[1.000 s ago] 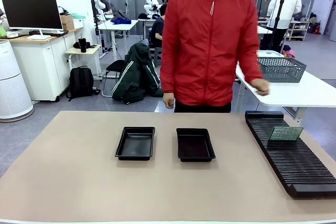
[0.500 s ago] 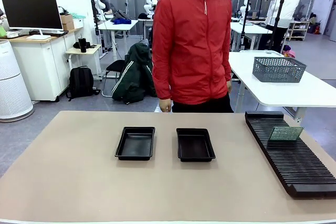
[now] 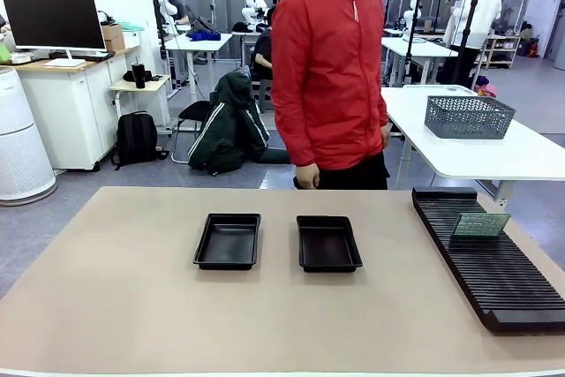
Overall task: Inspect and transfer BCBs to ESD trays.
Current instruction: Pick up the Blank PCB from the PCB Rack and place it in the left ESD tray.
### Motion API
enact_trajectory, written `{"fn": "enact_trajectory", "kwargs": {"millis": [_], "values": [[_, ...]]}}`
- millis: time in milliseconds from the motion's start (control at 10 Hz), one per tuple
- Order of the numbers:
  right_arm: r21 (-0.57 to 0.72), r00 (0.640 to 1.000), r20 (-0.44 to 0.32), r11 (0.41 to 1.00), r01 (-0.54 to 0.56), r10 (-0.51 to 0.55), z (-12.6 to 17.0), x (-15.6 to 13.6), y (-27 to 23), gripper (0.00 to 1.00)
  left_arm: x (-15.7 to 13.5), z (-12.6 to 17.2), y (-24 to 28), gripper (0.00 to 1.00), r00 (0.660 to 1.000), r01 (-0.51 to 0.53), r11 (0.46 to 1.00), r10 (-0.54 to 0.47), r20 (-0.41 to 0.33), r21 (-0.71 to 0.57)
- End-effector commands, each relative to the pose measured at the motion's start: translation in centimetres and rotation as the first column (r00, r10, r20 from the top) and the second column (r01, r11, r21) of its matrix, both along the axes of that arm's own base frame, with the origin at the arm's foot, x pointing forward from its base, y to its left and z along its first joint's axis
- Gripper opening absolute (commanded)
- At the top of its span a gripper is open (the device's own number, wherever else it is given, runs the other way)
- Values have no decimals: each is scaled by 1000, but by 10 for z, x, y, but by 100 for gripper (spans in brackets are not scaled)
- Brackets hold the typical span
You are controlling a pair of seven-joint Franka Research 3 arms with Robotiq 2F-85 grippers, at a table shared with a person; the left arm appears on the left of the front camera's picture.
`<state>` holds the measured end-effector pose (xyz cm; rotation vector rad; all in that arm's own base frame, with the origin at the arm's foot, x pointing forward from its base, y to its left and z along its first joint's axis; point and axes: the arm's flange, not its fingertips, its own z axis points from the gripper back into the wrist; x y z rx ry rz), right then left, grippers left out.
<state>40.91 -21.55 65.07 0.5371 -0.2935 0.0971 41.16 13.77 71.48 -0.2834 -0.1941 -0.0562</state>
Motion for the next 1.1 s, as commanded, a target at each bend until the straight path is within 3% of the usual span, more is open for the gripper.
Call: {"fn": "enact_trajectory", "kwargs": {"millis": [0,100,200,500,700,1000], "values": [[0,1000,1,1000,1,-1,1,-2,0,100,0,0,0,100,1000,-1,1000,1,-1,3],[0,1000,0,1000,0,0,0,0,0,100,0,0,0,100,1000,-1,1000,1,-1,3],[-55,995,91,998,-29,34,4,10,14,100,0,0,0,100,1000,-1,1000,1,-1,3],[-191,948,248,969,-156,201,0,29,48,100,0,0,0,100,1000,-1,1000,1,-1,3],[-288,873,343,923,-254,347,-8,37,73,100,0,0,0,100,1000,-1,1000,1,-1,3],[-437,702,420,806,-400,576,-26,46,105,100,0,0,0,100,1000,-1,1000,1,-1,3]]}}
